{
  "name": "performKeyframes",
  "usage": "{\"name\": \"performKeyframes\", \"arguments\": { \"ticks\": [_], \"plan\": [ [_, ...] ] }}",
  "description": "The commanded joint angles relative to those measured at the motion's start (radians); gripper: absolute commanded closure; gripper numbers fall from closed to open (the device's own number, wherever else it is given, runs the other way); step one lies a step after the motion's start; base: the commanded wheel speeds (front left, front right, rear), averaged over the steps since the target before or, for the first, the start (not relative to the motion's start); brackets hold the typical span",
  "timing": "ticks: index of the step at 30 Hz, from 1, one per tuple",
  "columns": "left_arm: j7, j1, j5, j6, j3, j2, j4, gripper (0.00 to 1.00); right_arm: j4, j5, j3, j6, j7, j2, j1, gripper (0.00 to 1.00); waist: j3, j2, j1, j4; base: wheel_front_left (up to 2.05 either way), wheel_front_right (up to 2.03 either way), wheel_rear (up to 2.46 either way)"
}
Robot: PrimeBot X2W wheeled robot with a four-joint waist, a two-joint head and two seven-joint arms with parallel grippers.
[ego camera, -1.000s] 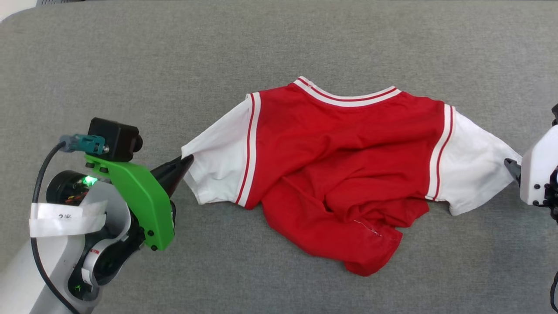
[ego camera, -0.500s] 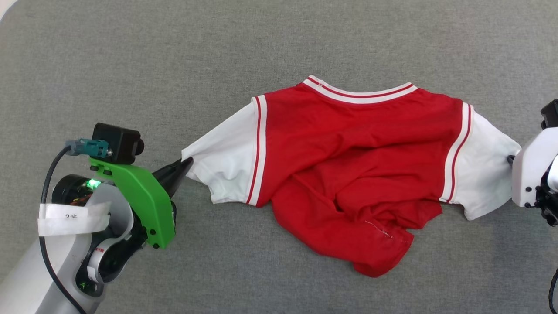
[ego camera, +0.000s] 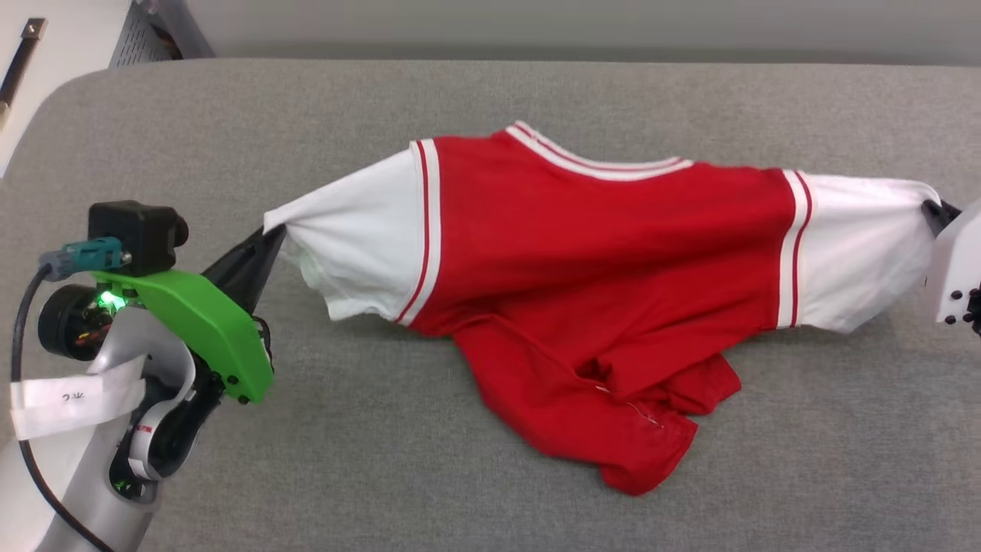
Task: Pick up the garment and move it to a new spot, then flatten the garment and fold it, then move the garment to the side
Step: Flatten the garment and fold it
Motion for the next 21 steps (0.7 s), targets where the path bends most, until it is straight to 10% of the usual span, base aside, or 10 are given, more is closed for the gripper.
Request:
{"name": "performKeyframes", "arguments": {
  "ticks": [1,21],
  "plan": [
    [-0.021,-0.014,0.016,0.009,0.015,0.001,-0.003,1.00,-0.011,0.004,0.004,-0.001,-0.016,-0.010,-0.020,1.00,-0.059,-0.0001,0.0000,-0.020,0.00,0.00,0.00],
    [-0.194,-0.065,0.091,0.082,0.172,0.058,-0.168,1.00,-0.201,0.031,-0.011,-0.001,-0.134,-0.067,-0.141,1.00,-0.198,-0.0001,0.0000,-0.028,0.00,0.00,0.00]
  ]
}}
